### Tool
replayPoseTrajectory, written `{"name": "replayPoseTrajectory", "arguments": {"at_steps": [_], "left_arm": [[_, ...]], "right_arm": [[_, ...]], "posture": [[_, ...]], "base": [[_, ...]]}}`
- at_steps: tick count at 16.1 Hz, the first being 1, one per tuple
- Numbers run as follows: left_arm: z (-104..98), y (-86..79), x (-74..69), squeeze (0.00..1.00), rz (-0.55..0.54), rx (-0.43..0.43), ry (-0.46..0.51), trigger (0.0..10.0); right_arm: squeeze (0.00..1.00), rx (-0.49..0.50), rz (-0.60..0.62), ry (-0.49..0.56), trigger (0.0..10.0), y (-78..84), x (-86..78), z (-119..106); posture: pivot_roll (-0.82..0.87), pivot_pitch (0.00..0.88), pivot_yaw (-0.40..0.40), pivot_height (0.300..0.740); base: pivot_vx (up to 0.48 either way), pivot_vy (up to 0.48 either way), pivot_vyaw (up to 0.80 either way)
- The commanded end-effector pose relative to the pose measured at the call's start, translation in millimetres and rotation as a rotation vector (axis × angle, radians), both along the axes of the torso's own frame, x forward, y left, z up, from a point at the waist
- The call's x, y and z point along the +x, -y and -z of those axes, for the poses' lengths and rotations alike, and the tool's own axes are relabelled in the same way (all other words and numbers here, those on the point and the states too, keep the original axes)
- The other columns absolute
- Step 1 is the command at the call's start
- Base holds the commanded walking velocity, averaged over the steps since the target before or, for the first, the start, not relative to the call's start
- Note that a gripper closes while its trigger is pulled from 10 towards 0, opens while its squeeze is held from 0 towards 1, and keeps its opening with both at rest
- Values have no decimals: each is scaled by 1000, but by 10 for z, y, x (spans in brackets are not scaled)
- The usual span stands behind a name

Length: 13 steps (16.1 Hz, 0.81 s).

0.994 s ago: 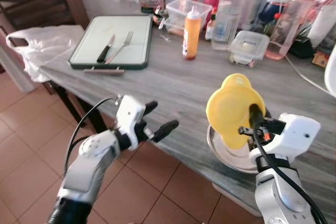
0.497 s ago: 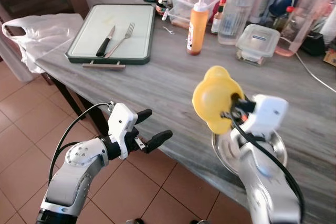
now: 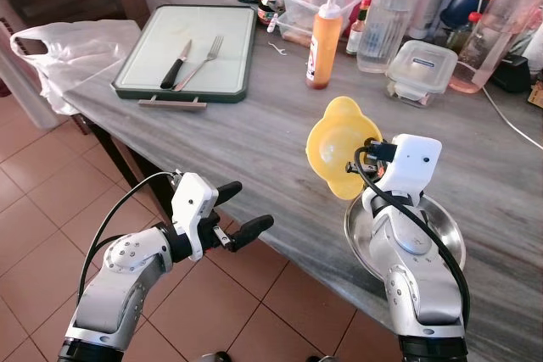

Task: Setting the table

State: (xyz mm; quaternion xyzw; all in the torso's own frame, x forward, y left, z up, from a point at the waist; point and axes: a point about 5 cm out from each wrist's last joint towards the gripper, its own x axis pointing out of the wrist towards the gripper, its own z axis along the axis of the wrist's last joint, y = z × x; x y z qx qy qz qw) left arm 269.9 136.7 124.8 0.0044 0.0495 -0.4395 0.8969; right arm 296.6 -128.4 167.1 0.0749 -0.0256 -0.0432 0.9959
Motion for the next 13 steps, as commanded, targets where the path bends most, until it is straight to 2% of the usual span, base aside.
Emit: {"name": "replayPoseTrajectory", "arguments": {"at_steps": [1, 6, 13], "left_arm": [[-19, 36, -16, 0, 14, 10, 5, 10000], [-110, 141, -55, 0, 37, -3, 19, 10000], [-181, 213, -11, 0, 54, 2, 17, 10000]], "right_arm": [[0, 22, 35, -37, 10000, 41, 8, 36], [0, 57, 61, -83, 10000, 47, -30, 80], [0, 102, 48, -123, 10000, -4, -59, 132]], "posture": [[86, 151, -4, 740], [75, 152, -2, 740], [67, 151, 6, 740]], "base": [[0, 0, 0], [0, 0, 0], [0, 0, 0]]}}
